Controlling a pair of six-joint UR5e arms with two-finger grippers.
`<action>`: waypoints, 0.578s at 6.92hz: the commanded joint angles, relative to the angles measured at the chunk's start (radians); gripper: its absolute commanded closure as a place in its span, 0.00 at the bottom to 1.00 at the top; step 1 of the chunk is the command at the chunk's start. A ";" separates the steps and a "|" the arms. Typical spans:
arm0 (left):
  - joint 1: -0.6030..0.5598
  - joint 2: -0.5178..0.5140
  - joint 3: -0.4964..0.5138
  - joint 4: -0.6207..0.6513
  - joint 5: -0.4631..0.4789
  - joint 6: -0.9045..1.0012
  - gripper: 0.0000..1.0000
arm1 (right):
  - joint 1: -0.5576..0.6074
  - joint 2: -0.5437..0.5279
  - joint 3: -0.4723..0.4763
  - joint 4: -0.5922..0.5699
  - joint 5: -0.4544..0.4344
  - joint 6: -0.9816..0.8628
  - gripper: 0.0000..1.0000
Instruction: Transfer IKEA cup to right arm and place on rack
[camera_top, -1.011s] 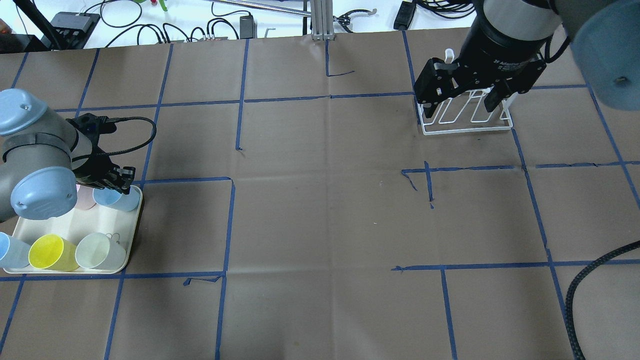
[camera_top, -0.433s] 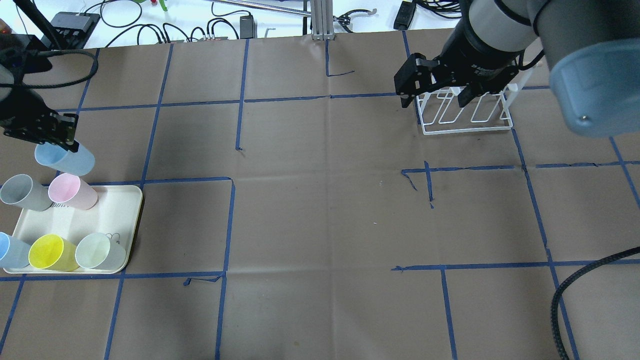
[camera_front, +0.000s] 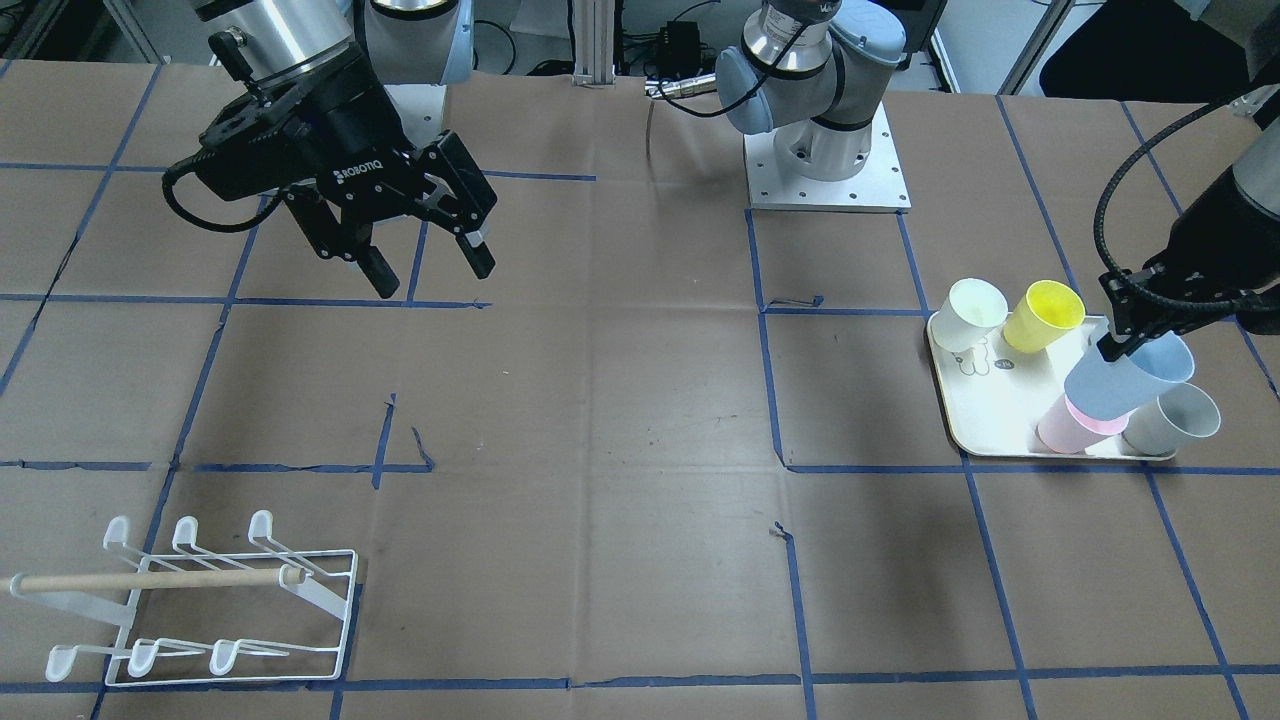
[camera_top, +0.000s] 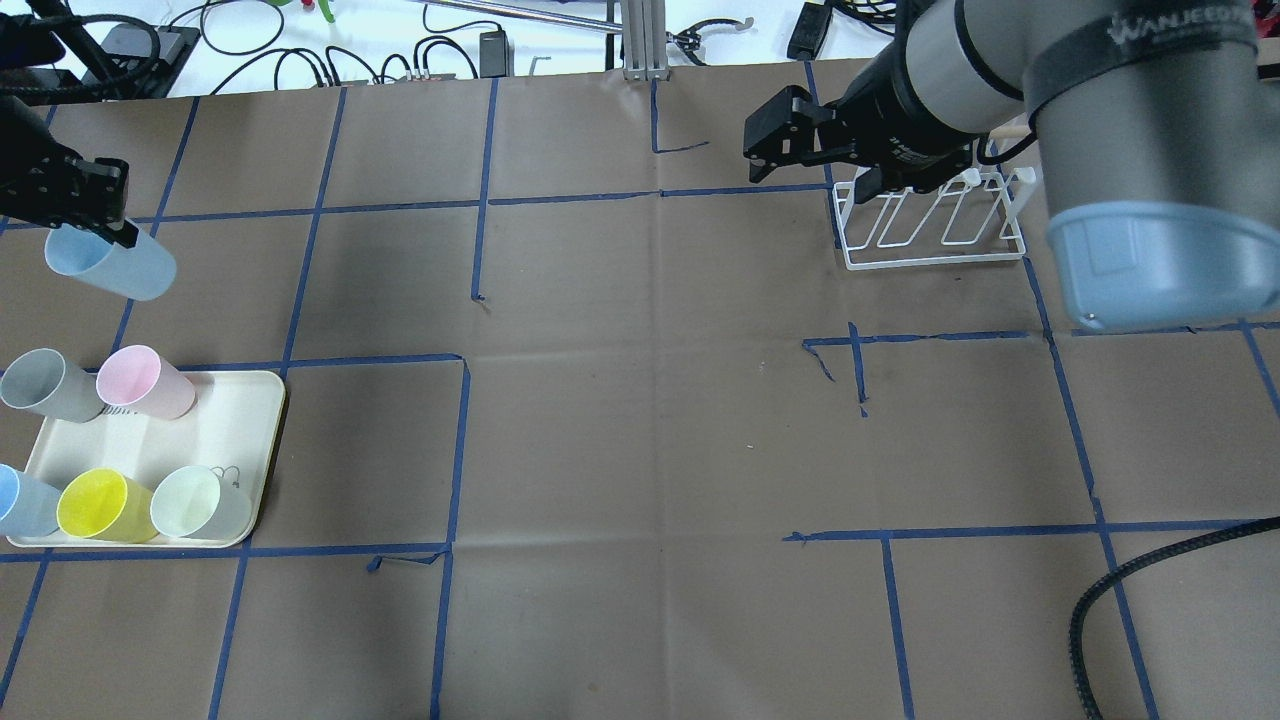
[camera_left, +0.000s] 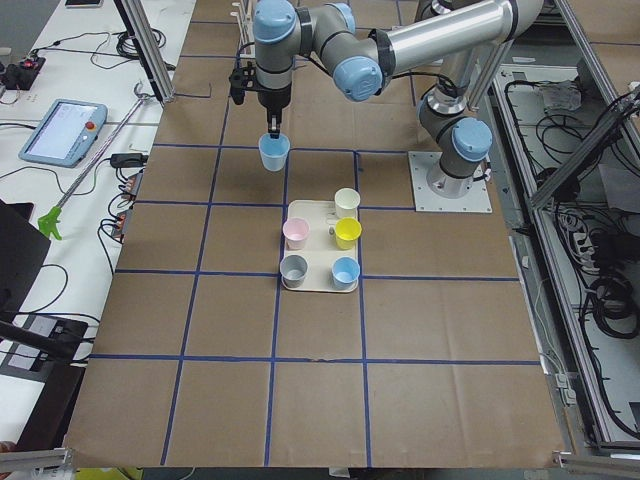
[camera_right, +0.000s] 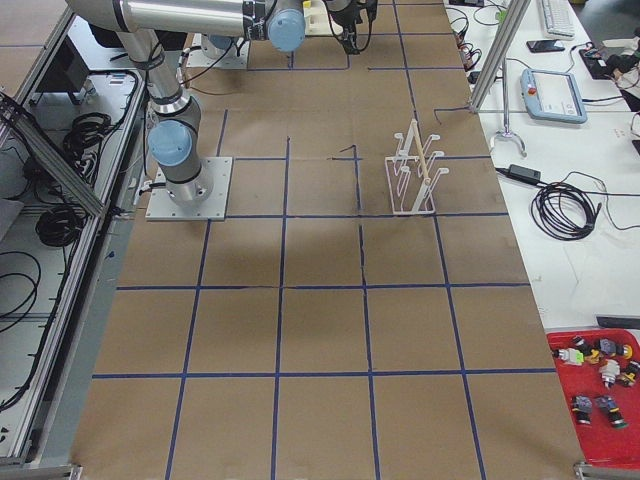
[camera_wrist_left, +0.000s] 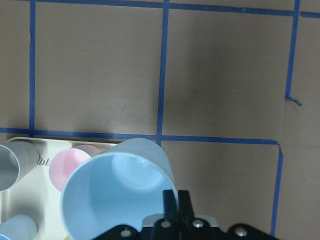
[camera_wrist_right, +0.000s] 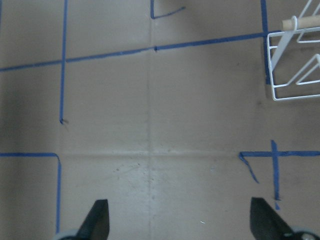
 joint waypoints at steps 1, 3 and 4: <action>-0.021 -0.029 -0.020 0.167 -0.164 0.010 1.00 | 0.001 0.008 0.051 -0.284 0.113 0.332 0.01; -0.030 -0.042 -0.035 0.273 -0.411 0.029 1.00 | -0.023 -0.001 0.207 -0.589 0.168 0.513 0.01; -0.046 -0.039 -0.060 0.339 -0.488 0.036 1.00 | -0.031 0.002 0.259 -0.723 0.168 0.609 0.01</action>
